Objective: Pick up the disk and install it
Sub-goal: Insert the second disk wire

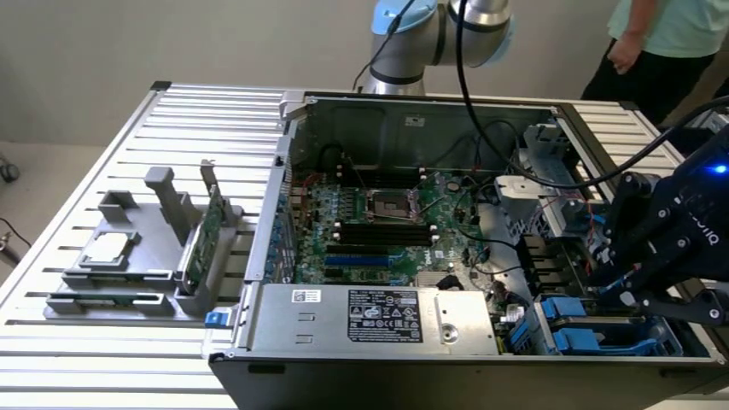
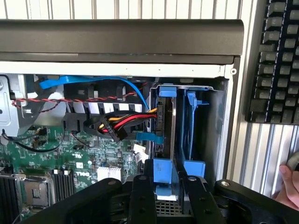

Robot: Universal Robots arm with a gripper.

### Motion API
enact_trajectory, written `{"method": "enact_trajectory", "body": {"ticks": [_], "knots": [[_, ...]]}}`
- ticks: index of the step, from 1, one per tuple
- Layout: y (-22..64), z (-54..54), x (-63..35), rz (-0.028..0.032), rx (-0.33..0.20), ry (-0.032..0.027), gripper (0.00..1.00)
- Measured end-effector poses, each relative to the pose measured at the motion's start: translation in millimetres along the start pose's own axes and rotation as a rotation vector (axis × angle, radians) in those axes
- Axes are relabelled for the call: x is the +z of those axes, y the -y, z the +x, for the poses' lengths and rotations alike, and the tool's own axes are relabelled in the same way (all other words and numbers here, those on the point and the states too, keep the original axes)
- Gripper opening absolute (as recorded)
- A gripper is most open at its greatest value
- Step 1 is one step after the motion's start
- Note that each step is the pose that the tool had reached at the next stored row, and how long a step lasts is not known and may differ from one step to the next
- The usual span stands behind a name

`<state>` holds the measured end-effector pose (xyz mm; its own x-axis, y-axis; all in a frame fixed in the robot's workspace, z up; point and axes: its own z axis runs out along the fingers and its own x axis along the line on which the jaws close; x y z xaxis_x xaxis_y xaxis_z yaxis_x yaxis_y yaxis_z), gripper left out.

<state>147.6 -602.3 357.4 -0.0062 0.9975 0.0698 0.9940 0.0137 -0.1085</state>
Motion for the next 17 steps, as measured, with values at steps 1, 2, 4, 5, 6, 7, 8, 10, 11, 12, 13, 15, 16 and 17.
{"method": "enact_trajectory", "body": {"ticks": [1, 2, 4, 5, 6, 7, 8, 10, 11, 12, 13, 15, 16, 17], "knots": [[0.0, 0.0, 0.0, -0.0001, 0.001, -0.0001, 0.22], [0.2, 0.0, 0.0, -0.0001, 0.002, -0.0002, 0.16], [2.1, 0.0, 0.0, -0.0003, 0.002, 0.0000, 0.11], [3.9, 0.1, 0.2, -0.0002, 0.002, 0.0000, 0.11], [6.8, 0.0, 0.6, -0.0003, 0.002, -0.0003, 0.11], [9.9, 0.1, 0.9, -0.0002, 0.002, -0.0004, 0.11], [12.5, 0.2, 1.2, -0.0002, 0.002, -0.0003, 0.11], [14.5, 0.3, 1.5, -0.0002, 0.003, -0.0005, 0.11], [14.5, 0.3, 1.5, -0.0002, 0.003, -0.0005, 0.11], [14.5, 0.2, 1.5, -0.0002, 0.003, -0.0005, 0.11], [14.5, 0.3, 1.5, -0.0002, 0.003, -0.0005, 0.11], [14.8, 0.3, 1.5, -0.0002, 0.003, -0.0004, 0.11], [14.8, 0.3, 1.5, -0.0002, 0.003, -0.0005, 0.11], [14.8, 0.3, 1.5, -0.0002, 0.003, -0.0005, 0.11]]}}
